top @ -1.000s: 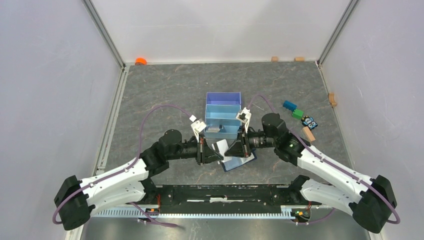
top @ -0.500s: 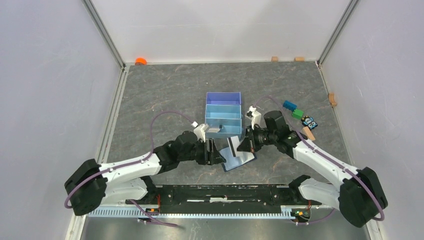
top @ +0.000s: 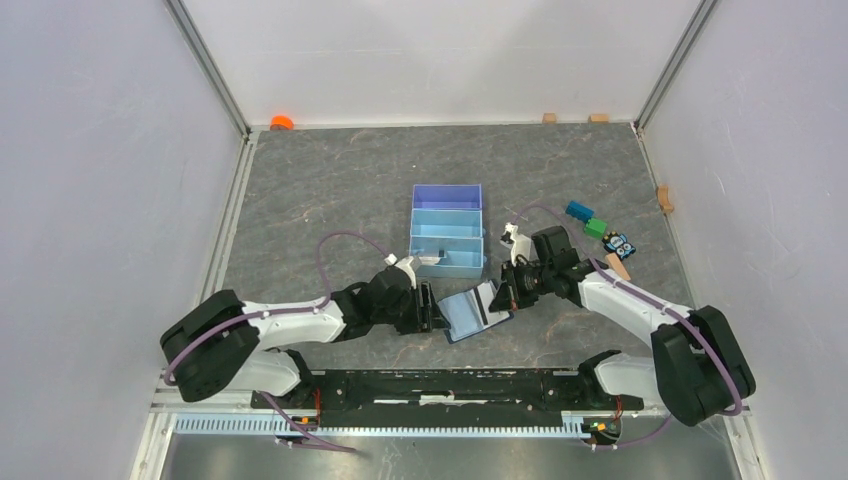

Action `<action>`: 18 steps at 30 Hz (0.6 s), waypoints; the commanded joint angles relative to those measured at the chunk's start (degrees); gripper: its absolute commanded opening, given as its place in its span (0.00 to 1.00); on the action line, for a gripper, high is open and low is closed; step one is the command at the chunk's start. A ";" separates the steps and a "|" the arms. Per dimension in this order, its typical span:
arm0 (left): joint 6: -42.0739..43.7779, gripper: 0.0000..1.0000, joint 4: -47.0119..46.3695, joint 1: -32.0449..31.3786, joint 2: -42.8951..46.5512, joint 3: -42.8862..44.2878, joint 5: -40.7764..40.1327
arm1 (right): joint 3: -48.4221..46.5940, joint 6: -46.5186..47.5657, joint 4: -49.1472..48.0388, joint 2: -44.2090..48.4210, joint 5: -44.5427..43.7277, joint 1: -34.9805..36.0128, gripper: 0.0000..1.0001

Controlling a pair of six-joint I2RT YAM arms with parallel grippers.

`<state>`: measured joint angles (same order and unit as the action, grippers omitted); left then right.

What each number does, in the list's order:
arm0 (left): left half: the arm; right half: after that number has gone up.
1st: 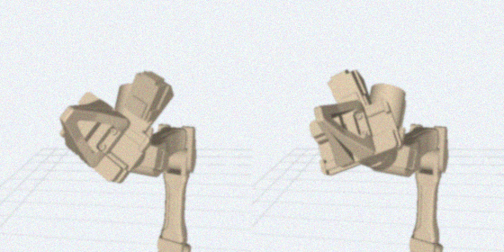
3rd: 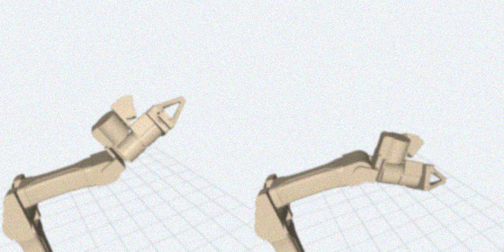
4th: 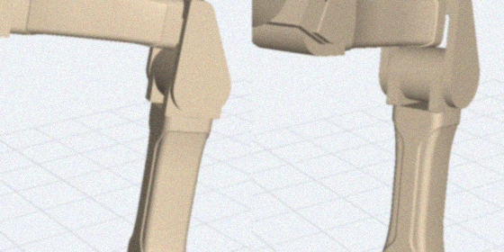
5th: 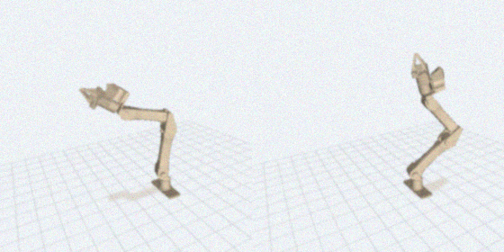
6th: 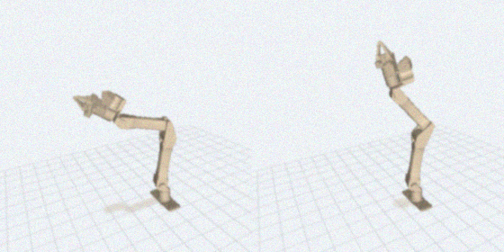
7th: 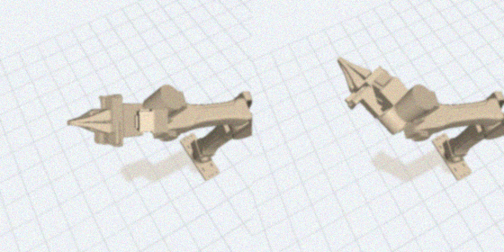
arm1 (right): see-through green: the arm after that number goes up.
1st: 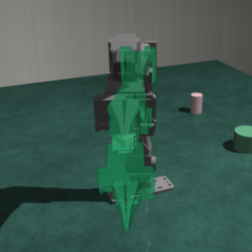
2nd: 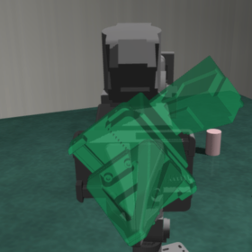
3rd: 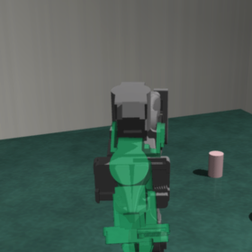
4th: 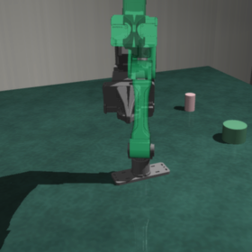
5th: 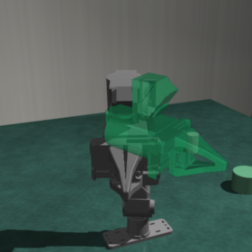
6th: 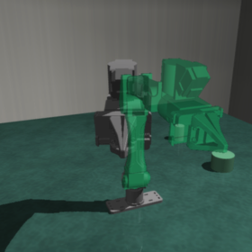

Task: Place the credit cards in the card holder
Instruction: Insert the credit card into the card holder.

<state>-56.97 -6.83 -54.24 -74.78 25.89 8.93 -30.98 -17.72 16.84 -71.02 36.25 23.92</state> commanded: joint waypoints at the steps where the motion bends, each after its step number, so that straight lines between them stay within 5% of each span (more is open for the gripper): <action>1: -1.92 0.63 -4.72 -0.34 -2.60 1.00 -1.28 | 0.64 1.34 -1.48 -1.22 2.01 -0.97 0.00; 18: -0.05 0.53 -4.93 -0.34 -7.22 1.29 -4.11 | 3.38 -4.17 -9.55 -4.38 8.84 -4.44 0.00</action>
<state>-57.45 -12.27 -54.26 -80.58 25.98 8.08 -27.73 -20.21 11.20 -74.94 42.81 20.21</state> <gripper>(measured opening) 0.543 0.009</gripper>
